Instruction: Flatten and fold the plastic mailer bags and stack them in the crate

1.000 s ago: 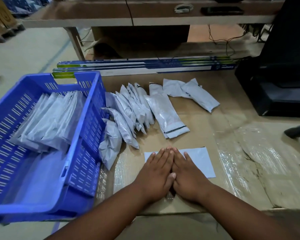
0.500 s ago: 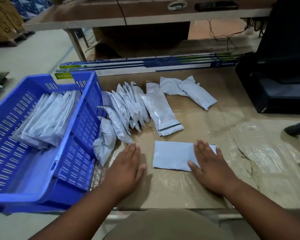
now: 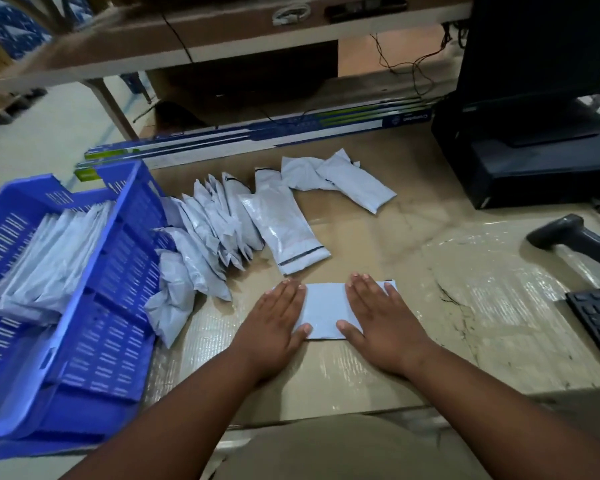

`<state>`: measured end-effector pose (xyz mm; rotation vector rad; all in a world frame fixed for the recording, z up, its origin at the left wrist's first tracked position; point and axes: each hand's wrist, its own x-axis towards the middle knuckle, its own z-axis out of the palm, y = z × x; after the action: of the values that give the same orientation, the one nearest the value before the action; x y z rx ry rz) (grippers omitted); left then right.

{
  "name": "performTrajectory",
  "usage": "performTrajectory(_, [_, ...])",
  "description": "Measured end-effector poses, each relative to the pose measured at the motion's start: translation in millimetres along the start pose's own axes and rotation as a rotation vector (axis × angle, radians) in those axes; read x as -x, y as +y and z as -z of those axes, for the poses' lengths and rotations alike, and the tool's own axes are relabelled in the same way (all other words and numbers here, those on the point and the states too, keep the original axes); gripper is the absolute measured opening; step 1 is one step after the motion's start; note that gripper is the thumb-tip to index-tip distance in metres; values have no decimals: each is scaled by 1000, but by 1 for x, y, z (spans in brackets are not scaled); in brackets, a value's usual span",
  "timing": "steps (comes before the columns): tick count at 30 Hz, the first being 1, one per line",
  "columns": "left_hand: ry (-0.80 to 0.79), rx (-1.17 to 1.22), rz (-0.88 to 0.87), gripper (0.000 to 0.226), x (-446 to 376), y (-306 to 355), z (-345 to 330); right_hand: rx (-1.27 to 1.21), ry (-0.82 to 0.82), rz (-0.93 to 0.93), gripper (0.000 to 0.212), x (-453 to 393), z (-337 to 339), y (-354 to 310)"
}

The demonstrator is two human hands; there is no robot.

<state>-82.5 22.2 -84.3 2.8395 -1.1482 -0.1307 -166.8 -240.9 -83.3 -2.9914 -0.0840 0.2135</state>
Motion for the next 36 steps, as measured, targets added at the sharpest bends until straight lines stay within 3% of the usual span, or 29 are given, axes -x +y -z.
performTrajectory(10, [-185, 24, 161, 86, 16, -12, 27, -25, -35, -186, 90, 22, 7, 36])
performTrajectory(13, [-72, 35, 121, 86, -1, 4, 58, -82, -7, -199, 95, 25, 12, 36])
performTrajectory(15, [-33, 18, 37, 80, -24, 19, 73, -126, 65, -155, 87, 28, 18, 31])
performTrajectory(19, [-209, 7, 41, 98, -72, 41, 83, -187, 263, -5, 58, 38, 31, 15])
performTrajectory(22, [-261, -40, 97, 106, -91, 42, 87, -70, 205, 13, 47, 42, 45, -1])
performTrajectory(27, [-441, 15, 182, 57, -94, 34, 103, -15, -261, -196, 63, 46, 78, -28])
performTrajectory(29, [-465, 107, 228, 49, -89, 26, 114, -18, -416, -231, 68, 43, 95, -37])
performTrajectory(32, [-415, 222, 299, 42, -78, 8, 139, 18, -387, -174, 69, 32, 119, -57])
performTrajectory(36, [-249, 219, 341, 36, -55, -28, 197, 2, -68, -43, 51, 3, 148, -98])
